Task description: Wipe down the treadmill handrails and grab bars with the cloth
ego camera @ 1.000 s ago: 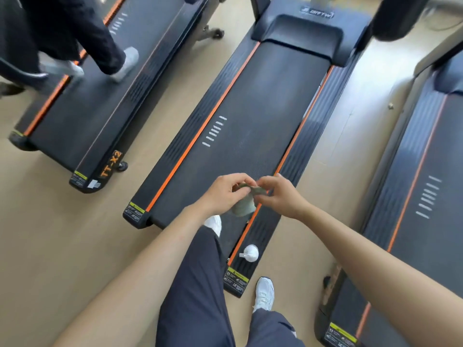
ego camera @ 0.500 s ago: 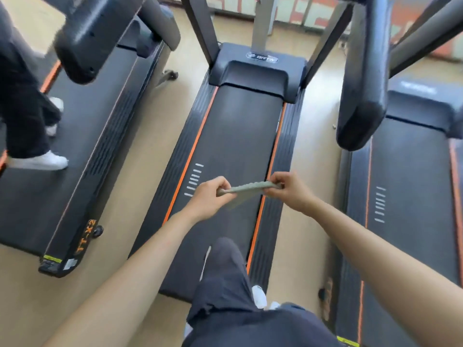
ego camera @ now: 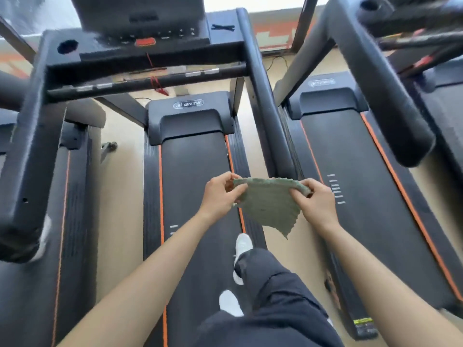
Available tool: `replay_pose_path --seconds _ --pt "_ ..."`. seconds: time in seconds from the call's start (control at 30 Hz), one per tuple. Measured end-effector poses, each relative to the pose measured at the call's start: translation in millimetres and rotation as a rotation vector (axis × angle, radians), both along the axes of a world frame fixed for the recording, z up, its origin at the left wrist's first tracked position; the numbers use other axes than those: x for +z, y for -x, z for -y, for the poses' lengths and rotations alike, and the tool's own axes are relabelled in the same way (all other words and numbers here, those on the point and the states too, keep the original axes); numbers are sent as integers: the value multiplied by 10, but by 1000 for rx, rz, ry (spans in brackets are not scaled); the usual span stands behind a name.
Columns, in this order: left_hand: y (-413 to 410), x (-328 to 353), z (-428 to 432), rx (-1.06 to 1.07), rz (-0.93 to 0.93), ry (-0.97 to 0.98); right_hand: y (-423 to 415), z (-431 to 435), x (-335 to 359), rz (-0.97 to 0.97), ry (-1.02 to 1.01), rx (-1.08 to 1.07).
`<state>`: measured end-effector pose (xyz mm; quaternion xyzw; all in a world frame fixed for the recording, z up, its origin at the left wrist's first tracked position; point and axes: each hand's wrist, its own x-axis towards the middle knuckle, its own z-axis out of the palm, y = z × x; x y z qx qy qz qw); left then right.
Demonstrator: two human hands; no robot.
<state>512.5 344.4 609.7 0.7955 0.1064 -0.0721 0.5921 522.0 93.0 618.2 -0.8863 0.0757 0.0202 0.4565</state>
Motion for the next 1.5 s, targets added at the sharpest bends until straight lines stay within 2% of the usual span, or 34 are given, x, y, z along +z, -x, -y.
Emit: replay_pose_path --seconds 0.17,0.27,0.33,0.4,0.47,0.57,0.63,0.67,0.73,0.83,0.9,1.0,1.2,1.27,1.37,1.5 --pt "-918 -71 544 -139 122 -263 -433 253 -239 -13 117 -267" --pt "-1221 -101 746 -166 123 -387 -541 270 -397 -141 41 -400" --pt "-1309 -128 808 -171 97 -464 -568 207 -461 -200 -131 -456" --pt "-1358 -168 831 -162 96 -487 -549 92 -436 -220 -327 -474" --pt "-1380 -185 860 -143 110 -456 -502 1 -394 -180 -407 -470" --pt "-1371 -216 837 -115 154 -398 -356 -42 -441 -141 -377 -485" --pt "-1356 -250 785 -158 331 -427 -251 -40 -506 -149 -346 -415" --pt "-1360 -281 758 -240 463 -454 -205 -55 -547 -154 -342 -369" --pt "-1383 -366 705 -556 729 -488 -138 -123 -580 -165 -338 -313" --pt "-1556 -471 668 -1065 904 -550 -166 -234 -622 -169 -322 -396" --pt "-1707 -491 644 -1201 961 -572 -184 -310 -638 -156 -289 -427" --pt "-1937 -473 602 -1280 1001 -570 -196 -419 -629 -137 -271 -480" --pt "-2409 -442 432 -1281 1038 -590 -374 -713 -532 -173 -52 -618" --pt "-2562 -428 367 -1302 1057 -589 -509 -830 -506 -152 117 -633" --pt "-2765 -409 300 -1326 1062 -572 -702 -964 -472 -144 495 -617" --pt "-3003 -398 232 -1326 1078 -579 -985 -1108 -409 -152 662 -599"
